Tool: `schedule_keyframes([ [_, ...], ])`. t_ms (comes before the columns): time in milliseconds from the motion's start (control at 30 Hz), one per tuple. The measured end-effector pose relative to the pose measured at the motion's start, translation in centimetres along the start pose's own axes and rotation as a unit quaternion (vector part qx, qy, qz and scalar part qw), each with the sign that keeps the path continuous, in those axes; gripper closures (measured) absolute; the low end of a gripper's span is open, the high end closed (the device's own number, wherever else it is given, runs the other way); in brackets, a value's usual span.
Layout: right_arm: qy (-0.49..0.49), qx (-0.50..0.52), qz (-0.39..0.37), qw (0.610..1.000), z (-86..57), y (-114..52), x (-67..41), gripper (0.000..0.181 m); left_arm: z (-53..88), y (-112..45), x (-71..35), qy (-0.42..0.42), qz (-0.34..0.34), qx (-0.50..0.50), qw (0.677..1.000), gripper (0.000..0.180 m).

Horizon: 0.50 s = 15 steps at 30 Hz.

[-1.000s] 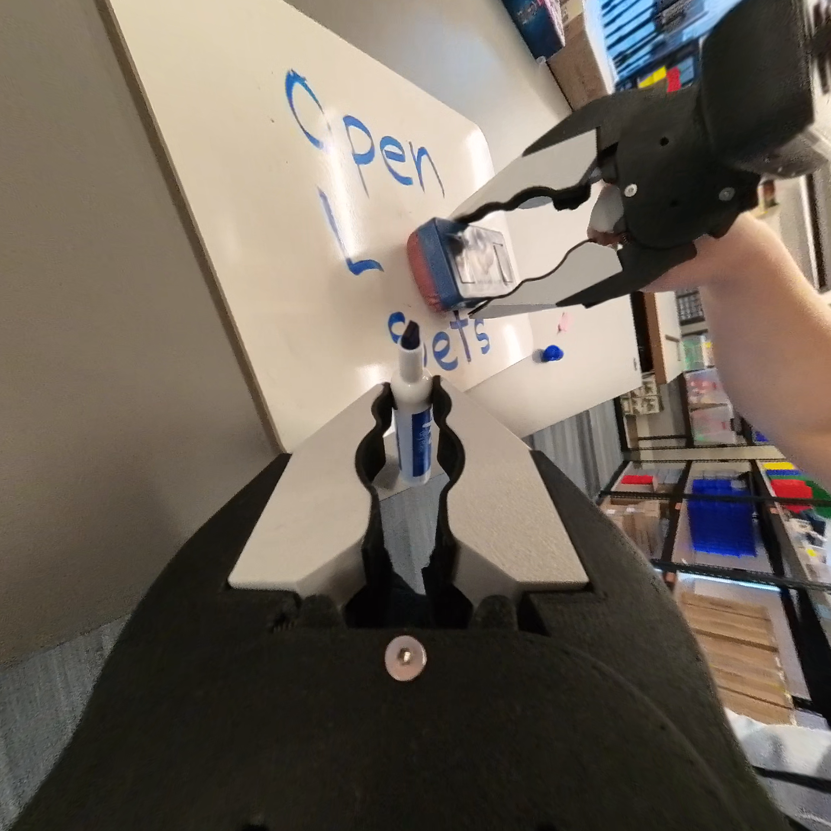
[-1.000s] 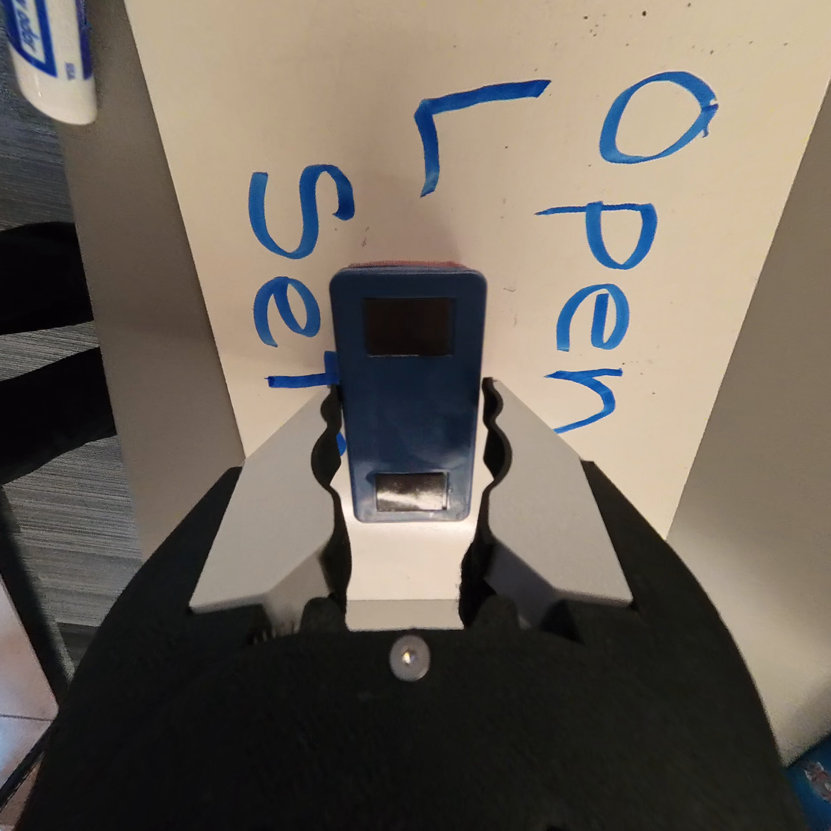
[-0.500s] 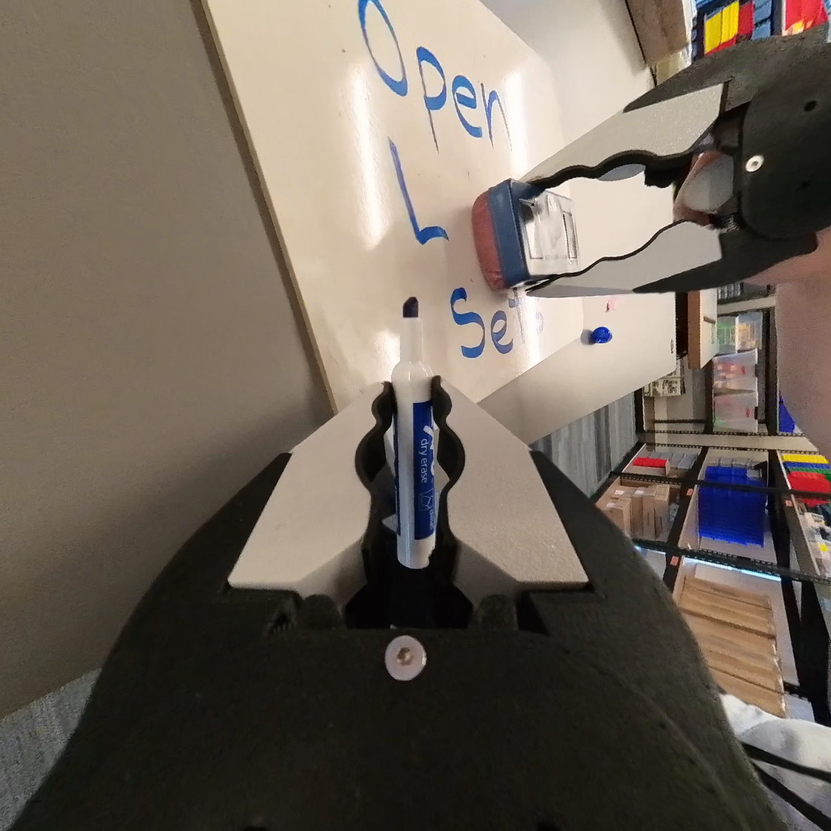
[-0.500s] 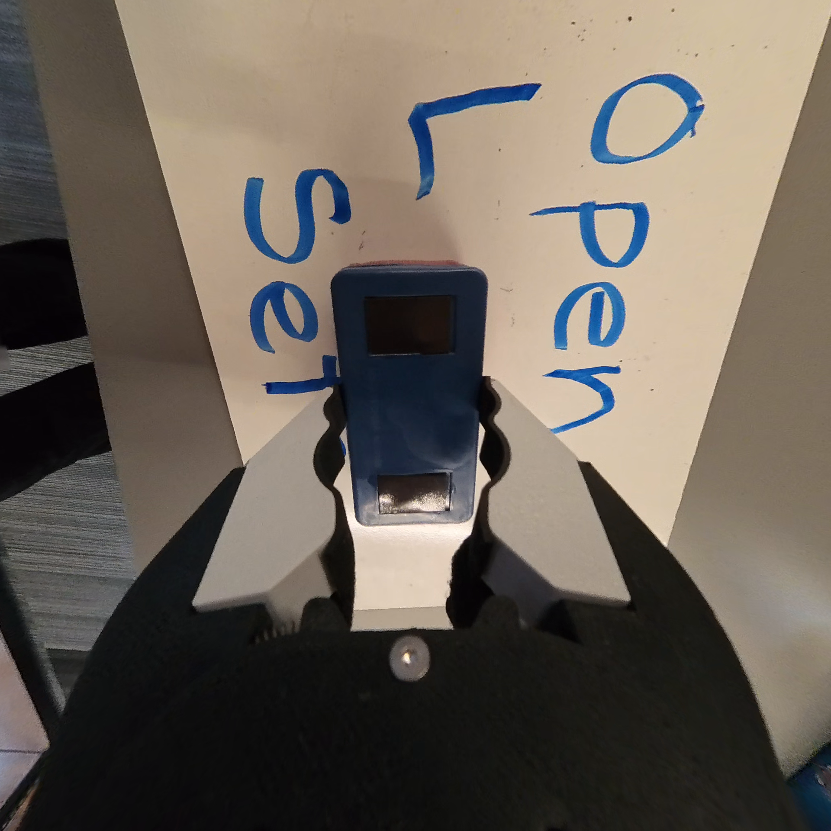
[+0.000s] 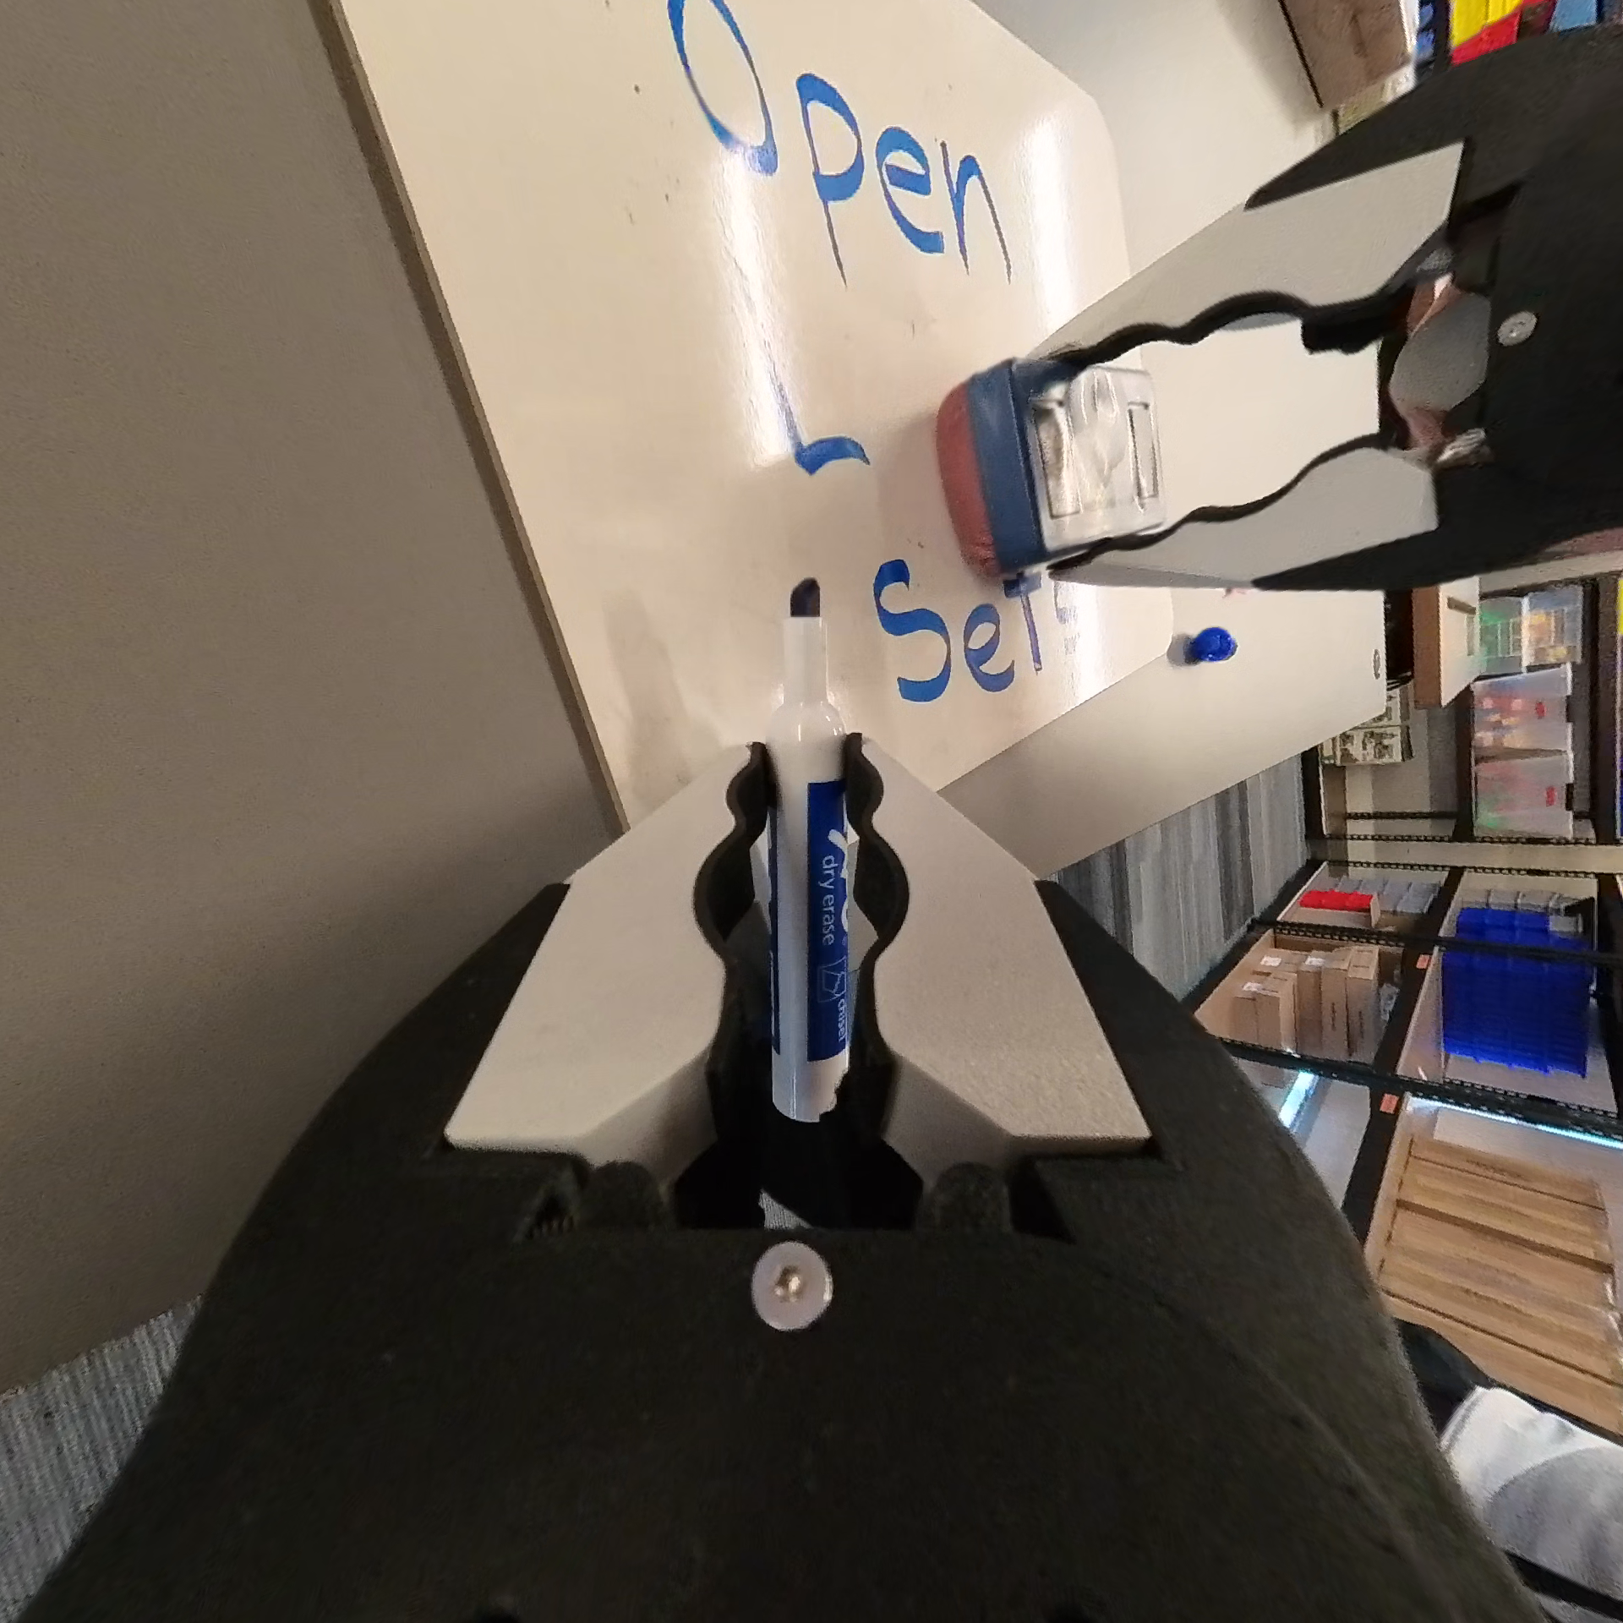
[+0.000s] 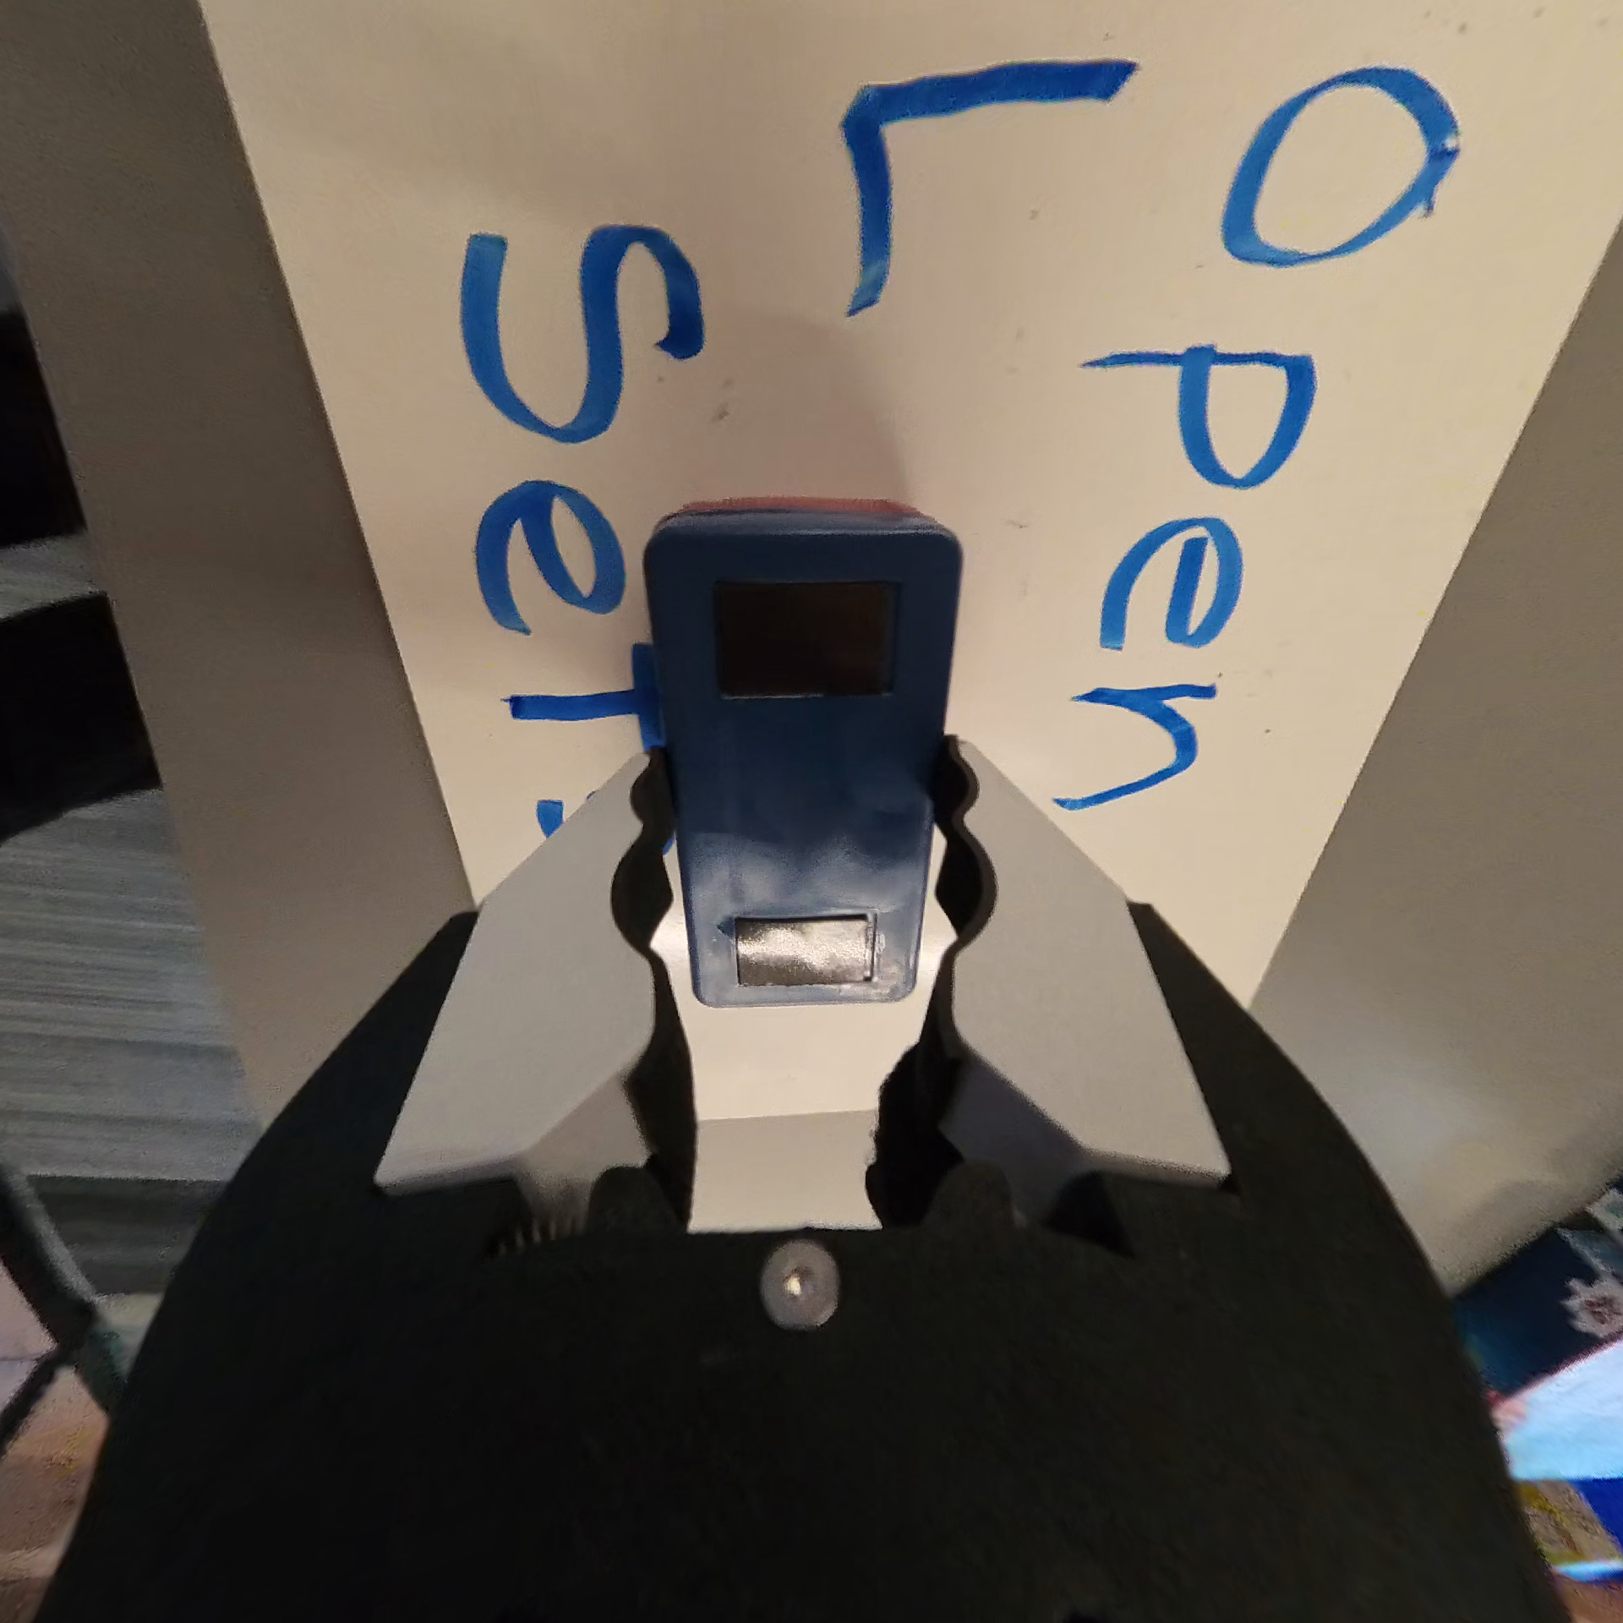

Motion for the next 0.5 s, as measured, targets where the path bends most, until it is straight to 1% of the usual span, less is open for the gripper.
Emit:
schedule_keyframes([
  [33, 0.008, 0.001, 0.003, 1.000, 0.0, 0.0, 0.0, 0.121, 0.0, 0.0, 0.0, -0.002, -0.002, 0.001, 1.000, 0.164],
  [133, -0.019, -0.021, 0.003, 1.000, -0.3, -0.1, 0.0, 0.121, 0.0, 0.0, 0.1, 0.000, -0.004, 0.005, 1.000, 0.164],
  [200, 0.014, -0.009, 0.016, 1.000, 0.1, 0.0, 0.0, 0.121, -0.1, -0.1, 0.1, -0.005, -0.005, 0.006, 1.000, 0.164],
  [300, -0.006, -0.022, 0.022, 0.999, -0.6, -0.1, -0.4, 0.121, -0.2, -0.2, 0.2, -0.009, -0.003, 0.005, 1.000, 0.163],
  [367, 0.020, -0.014, 0.035, 0.999, -0.2, -0.1, -0.1, 0.121, -0.2, -0.2, 0.2, -0.015, -0.001, 0.001, 1.000, 0.164],
  [500, 0.016, -0.010, 0.062, 0.998, -0.6, 0.0, 1.0, 0.121, -0.2, -0.2, 0.2, -0.010, -0.002, 0.009, 1.000, 0.164],
])
Point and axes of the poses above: each gripper's, where its closed fingertips meet, y back along the fingers, x out of its underside, z = x × y across the jaws, the point moved 4 cm from there along y, back along the fingers, and after that the axes turned 3 degrees about x, right-handed, at the moved point
